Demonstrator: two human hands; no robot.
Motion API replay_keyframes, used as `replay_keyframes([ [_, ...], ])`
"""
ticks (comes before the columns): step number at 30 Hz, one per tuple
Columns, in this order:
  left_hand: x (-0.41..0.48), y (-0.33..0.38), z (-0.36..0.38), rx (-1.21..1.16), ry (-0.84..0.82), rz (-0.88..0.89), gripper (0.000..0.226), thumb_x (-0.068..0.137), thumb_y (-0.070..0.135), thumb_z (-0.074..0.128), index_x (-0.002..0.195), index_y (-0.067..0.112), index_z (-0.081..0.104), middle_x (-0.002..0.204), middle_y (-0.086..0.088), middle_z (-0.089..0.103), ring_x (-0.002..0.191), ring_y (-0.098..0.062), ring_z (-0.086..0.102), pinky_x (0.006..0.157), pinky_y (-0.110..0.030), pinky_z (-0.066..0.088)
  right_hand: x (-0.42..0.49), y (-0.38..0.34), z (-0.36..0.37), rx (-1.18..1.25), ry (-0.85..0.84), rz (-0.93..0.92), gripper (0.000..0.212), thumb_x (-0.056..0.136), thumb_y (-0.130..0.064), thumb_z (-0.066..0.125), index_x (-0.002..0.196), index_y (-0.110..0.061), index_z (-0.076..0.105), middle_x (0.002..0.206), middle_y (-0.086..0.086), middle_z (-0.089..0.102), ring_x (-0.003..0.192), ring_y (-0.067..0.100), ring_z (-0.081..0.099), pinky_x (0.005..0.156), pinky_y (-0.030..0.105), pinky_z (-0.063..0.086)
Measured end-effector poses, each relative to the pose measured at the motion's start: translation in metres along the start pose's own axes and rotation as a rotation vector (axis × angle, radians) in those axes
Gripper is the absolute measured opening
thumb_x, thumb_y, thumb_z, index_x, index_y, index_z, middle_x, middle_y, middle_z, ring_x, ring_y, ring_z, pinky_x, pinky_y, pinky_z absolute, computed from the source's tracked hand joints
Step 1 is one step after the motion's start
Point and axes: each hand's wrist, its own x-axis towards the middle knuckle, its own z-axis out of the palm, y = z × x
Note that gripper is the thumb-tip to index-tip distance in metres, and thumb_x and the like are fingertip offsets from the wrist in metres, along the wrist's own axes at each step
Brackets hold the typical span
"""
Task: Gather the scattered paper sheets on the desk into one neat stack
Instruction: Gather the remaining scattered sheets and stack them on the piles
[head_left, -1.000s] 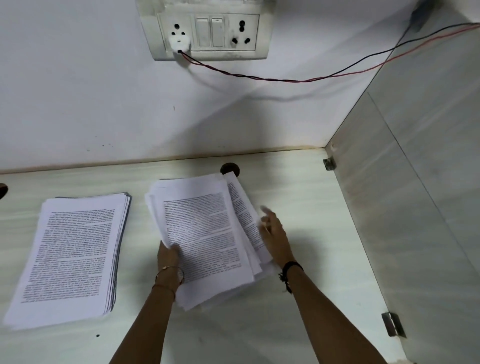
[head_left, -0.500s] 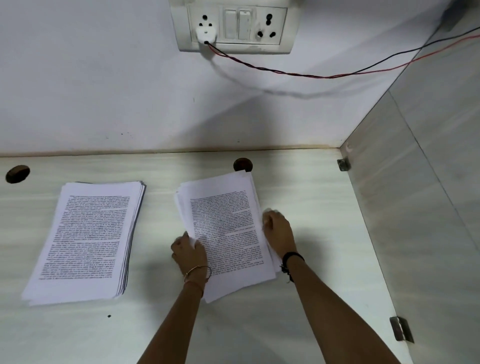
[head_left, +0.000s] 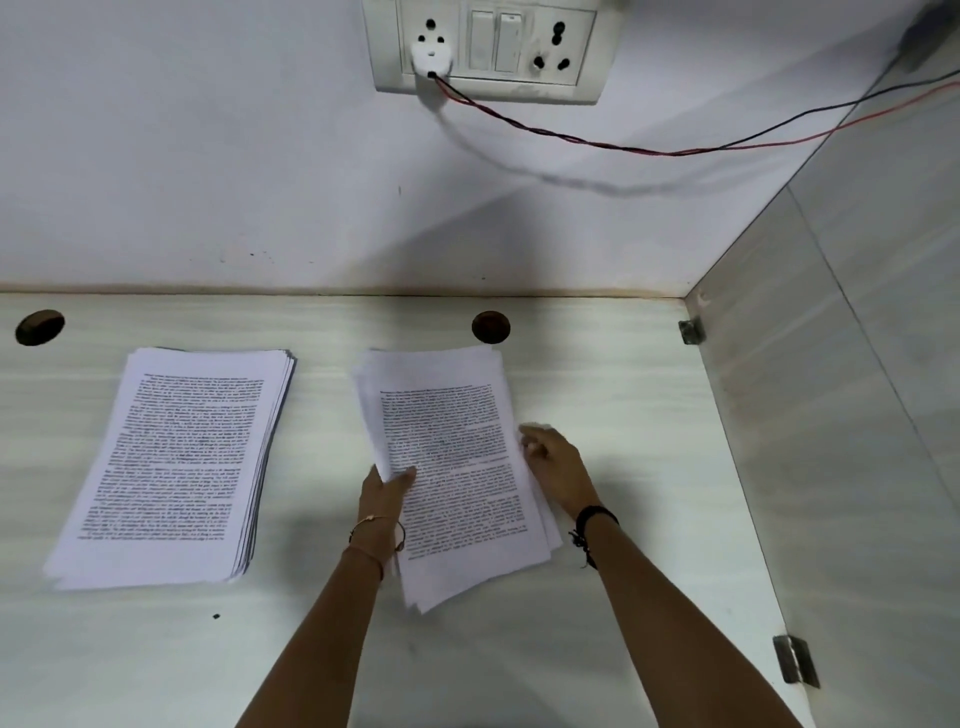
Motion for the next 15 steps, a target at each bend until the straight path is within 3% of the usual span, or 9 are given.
replay_keyframes([
  [2,0.000,0.002,0.008,-0.137,0.105,-0.002,0.032,0.089,0.006,0.057,0.121,0.000,0.054,0.104,-0.014,0.060,0.098,-0.032,0.059,0.088,-0.042,0.048,-0.013,-0.008,-0.004,0.169,0.224,0.143,0.016,0.097,-0.024,0.050,0.103,-0.016,0.062,0.095,0.001,0.057,0.090,0.016,0.054,0.085,0.025,0.041],
  [5,-0.001,0.011,0.023,-0.387,0.197,-0.015,0.034,0.091,0.001,0.053,0.125,-0.002,0.050,0.101,-0.012,0.060,0.096,-0.029,0.057,0.094,-0.047,0.046,-0.029,-0.013,0.004,0.392,0.505,0.372,0.051,0.089,-0.044,0.061,0.111,0.002,0.057,0.093,0.017,0.059,0.089,0.029,0.056,0.082,0.034,0.045],
  [7,-0.001,0.013,0.034,-0.465,0.179,-0.030,0.038,0.090,-0.003,0.052,0.128,-0.001,0.048,0.102,-0.009,0.060,0.086,-0.026,0.058,0.094,-0.042,0.044,-0.030,-0.015,0.012,0.646,0.444,0.459,0.055,0.084,-0.046,0.067,0.121,-0.009,0.052,0.098,0.003,0.059,0.091,0.018,0.059,0.080,0.027,0.046],
  [9,-0.005,0.009,0.046,-0.448,0.109,-0.059,0.043,0.088,-0.006,0.053,0.130,-0.004,0.046,0.115,-0.013,0.057,0.093,-0.026,0.057,0.092,-0.037,0.044,-0.025,-0.018,0.021,0.856,0.299,0.489,0.058,0.085,-0.026,0.072,0.132,-0.012,0.042,0.113,0.001,0.060,0.102,0.018,0.061,0.088,0.034,0.051],
  [10,-0.005,0.003,0.050,-0.419,0.075,-0.088,0.044,0.086,-0.007,0.055,0.129,-0.005,0.047,0.117,-0.015,0.056,0.098,-0.027,0.056,0.090,-0.038,0.045,-0.024,-0.019,0.022,0.870,0.244,0.479,0.057,0.085,-0.016,0.071,0.134,-0.010,0.041,0.120,0.006,0.060,0.105,0.023,0.061,0.089,0.039,0.053],
  [12,-0.004,-0.005,0.047,-0.384,0.040,-0.104,0.045,0.083,-0.010,0.057,0.127,-0.005,0.049,0.117,-0.015,0.056,0.099,-0.028,0.056,0.083,-0.036,0.051,-0.021,-0.015,0.018,0.772,0.187,0.409,0.049,0.087,-0.002,0.064,0.132,-0.008,0.045,0.126,0.011,0.060,0.108,0.027,0.061,0.085,0.037,0.054],
  [15,0.010,0.001,0.010,-0.415,0.121,0.044,0.044,0.078,-0.012,0.059,0.119,0.001,0.054,0.107,-0.013,0.061,0.087,-0.026,0.060,0.070,-0.032,0.057,-0.025,0.001,-0.007,0.637,0.123,0.362,0.049,0.089,-0.003,0.061,0.134,-0.014,0.045,0.129,0.005,0.058,0.114,0.024,0.058,0.096,0.040,0.050],
])
